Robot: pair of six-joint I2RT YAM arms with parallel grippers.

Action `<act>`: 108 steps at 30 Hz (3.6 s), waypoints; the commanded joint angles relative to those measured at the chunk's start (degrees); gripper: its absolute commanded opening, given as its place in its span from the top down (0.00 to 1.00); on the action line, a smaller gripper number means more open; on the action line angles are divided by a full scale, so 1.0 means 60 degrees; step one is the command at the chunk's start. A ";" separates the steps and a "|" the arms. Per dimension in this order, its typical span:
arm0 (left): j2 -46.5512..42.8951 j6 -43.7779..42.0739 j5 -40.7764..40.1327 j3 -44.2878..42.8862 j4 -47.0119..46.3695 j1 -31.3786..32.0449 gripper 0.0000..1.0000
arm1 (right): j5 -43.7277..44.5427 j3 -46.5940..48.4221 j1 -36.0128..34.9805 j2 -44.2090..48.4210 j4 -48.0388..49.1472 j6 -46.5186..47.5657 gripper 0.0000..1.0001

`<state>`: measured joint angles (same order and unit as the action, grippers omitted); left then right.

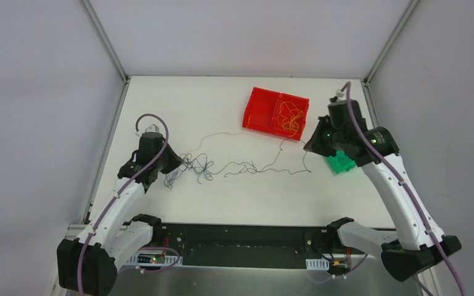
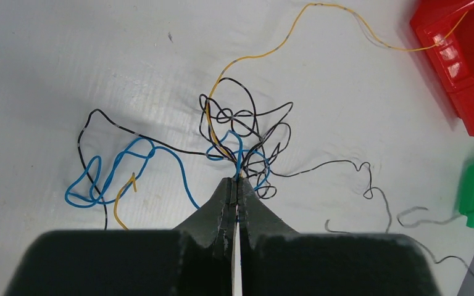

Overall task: Untangle the cables
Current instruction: Untie the cable, then pick up the cable at the center of the board.

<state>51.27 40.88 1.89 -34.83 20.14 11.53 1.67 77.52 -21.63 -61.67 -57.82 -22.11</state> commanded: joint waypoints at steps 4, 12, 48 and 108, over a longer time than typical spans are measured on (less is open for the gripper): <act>0.0010 -0.0603 0.0421 -0.0673 0.0029 -0.0060 1.00 | 0.0240 -0.0492 -0.1842 -0.0878 -0.0365 0.0424 1.00; 0.0065 -0.1067 0.0486 -0.0907 0.0275 -0.0061 0.99 | 0.2033 -0.0527 -0.1966 -0.0047 -0.0687 0.0115 0.94; -0.0039 -0.1496 0.1069 -0.2116 0.1096 0.0935 0.37 | 0.2199 -0.2671 -0.4707 -0.5427 0.3983 0.0270 0.06; -0.0235 -0.1802 0.1772 -0.2706 0.1579 0.0935 0.39 | 0.0254 -0.0413 -0.1915 -0.2573 0.4277 0.0035 1.00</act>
<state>50.96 30.87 11.60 -48.75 29.50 16.58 8.38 68.71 -36.27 -74.19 -35.18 -23.57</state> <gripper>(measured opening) 0.607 0.009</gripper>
